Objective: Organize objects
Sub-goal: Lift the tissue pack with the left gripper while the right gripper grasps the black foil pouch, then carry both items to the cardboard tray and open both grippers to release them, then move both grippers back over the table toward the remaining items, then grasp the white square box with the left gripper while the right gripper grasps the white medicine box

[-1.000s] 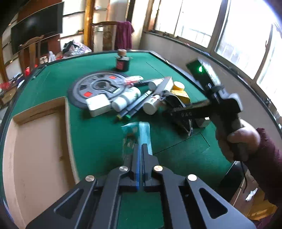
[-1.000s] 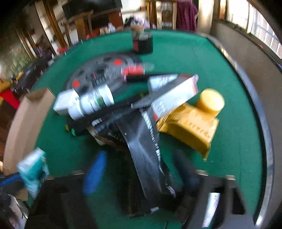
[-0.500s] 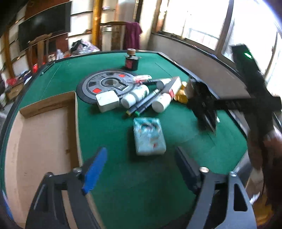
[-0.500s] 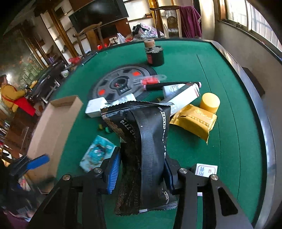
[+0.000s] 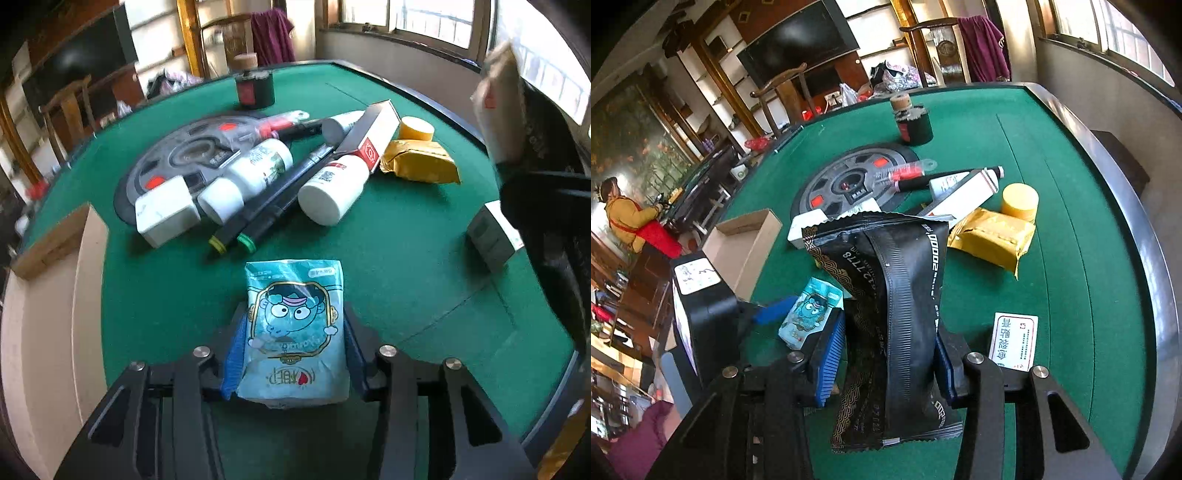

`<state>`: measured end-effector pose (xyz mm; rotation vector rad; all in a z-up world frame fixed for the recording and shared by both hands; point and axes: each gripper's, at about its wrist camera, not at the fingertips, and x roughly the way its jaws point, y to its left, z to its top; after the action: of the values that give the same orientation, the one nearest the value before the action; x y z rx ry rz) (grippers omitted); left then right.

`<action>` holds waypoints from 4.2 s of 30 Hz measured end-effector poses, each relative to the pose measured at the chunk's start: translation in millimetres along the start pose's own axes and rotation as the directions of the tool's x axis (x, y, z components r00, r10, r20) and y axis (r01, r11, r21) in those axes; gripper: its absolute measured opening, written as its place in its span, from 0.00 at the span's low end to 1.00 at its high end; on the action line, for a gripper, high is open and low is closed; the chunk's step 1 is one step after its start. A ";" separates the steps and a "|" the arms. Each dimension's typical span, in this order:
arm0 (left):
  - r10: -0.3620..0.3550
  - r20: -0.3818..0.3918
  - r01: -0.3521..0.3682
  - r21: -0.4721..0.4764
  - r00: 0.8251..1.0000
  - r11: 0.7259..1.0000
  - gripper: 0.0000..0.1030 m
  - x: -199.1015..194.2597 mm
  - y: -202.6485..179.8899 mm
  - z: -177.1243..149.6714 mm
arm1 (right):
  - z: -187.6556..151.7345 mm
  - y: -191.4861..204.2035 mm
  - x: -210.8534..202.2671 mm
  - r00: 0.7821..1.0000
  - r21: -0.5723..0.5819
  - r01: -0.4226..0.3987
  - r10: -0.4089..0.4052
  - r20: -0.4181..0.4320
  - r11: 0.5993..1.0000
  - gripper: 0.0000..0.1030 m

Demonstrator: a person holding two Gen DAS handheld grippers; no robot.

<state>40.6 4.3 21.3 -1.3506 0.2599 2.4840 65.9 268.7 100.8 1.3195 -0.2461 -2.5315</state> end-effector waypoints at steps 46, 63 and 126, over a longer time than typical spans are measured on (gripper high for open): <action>0.058 0.041 -0.030 -0.499 0.997 0.866 0.45 -7.0 299.0 -9.2 | 96.5 294.6 241.5 0.928 0.034 -0.170 0.171 -0.332 0.985 0.49; 0.126 0.057 -0.070 -0.576 0.990 0.814 0.73 -46.3 323.9 -30.6 | 82.4 293.8 210.8 0.913 0.078 -0.184 0.200 -0.354 0.980 0.65; 0.060 -0.040 -0.068 -0.229 0.997 0.971 0.58 21.1 91.9 48.5 | -1.3 -24.9 68.5 0.987 0.386 0.021 -0.081 0.140 0.922 1.00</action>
<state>-40.1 -63.8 31.1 -1.4952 0.0227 2.6127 25.5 270.5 40.2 1.2685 -0.7856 -2.7281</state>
